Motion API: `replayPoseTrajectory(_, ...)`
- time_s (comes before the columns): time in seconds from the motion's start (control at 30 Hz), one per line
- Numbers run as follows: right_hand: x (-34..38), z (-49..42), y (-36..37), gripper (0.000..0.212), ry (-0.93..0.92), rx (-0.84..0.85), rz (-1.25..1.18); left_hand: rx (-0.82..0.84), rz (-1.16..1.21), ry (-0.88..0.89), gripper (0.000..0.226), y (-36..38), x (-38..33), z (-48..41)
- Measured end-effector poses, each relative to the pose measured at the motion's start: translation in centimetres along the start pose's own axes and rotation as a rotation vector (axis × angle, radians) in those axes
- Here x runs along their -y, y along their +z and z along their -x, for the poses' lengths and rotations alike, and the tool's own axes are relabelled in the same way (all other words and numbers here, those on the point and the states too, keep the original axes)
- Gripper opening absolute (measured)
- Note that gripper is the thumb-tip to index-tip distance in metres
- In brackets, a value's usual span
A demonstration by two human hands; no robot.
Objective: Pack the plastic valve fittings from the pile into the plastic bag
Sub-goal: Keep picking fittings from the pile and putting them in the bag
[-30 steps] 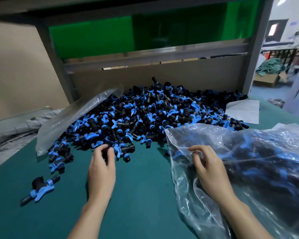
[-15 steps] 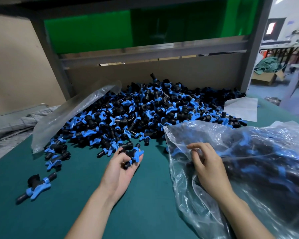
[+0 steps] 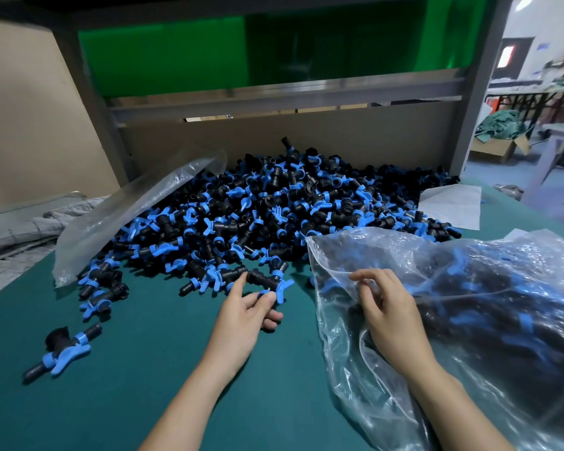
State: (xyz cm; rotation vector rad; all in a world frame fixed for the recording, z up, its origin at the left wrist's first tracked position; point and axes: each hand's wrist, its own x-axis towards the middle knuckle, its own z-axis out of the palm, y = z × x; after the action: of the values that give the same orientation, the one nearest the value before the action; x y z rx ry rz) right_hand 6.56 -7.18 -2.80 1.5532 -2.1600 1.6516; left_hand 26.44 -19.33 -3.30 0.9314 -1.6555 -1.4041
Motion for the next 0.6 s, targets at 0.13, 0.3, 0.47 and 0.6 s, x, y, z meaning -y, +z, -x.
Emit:
replayPoseTrajectory(0.13,0.0,0.0,0.0,0.019,0.001,0.000,-0.003,0.004,-0.008,-0.002,0.044,0.0,-0.2,0.2)
replayPoseTrajectory(0.3,0.1,0.0,0.0,0.018,0.004,0.001,-0.007,-0.240,-0.087,0.089,0.031,-0.2,-0.2,0.5)
replayPoseTrajectory(0.47,0.2,0.1,0.0,0.018,0.007,-0.001,-0.009,-0.337,0.129,0.066,0.038,-0.9,-0.4,-0.1)
replayPoseTrajectory(0.6,0.2,0.0,0.0,0.019,0.010,-0.005,-0.013,-0.288,0.100,0.050,0.021,-1.1,0.2,-0.4)
